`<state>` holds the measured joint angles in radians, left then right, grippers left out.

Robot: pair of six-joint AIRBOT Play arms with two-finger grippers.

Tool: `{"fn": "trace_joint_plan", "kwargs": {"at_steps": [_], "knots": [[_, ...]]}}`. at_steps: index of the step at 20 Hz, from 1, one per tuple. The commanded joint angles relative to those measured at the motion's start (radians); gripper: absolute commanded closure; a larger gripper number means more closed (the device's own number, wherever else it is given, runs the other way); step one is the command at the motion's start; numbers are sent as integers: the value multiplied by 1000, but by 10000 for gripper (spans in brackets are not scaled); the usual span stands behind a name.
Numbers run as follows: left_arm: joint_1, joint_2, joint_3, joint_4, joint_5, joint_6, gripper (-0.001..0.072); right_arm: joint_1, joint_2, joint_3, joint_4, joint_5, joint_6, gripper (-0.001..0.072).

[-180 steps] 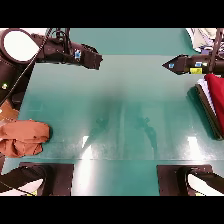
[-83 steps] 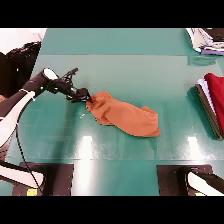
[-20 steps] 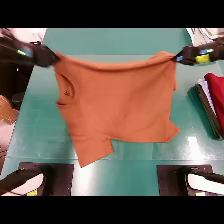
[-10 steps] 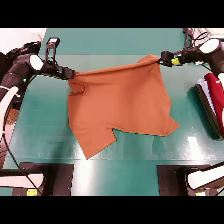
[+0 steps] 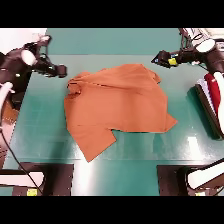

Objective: Fold the shirts.

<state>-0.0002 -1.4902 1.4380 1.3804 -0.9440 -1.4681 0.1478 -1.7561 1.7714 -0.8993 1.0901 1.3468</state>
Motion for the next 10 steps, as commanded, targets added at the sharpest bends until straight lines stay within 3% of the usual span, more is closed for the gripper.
{"fn": "trace_joint_plan", "kwargs": {"at_steps": [1, 4, 10], "knots": [[113, 92, -18, -27, -233, 1, 246, -29, 96, -64, 8, 153, -70, 332], [184, 219, -222, -84, -309, 5, 246, -51, 236, -233, 9, 166, -95, 333], [188, 414, -696, -277, -294, 83, 246, -76, 441, -518, 9, 140, -118, 332]]}}
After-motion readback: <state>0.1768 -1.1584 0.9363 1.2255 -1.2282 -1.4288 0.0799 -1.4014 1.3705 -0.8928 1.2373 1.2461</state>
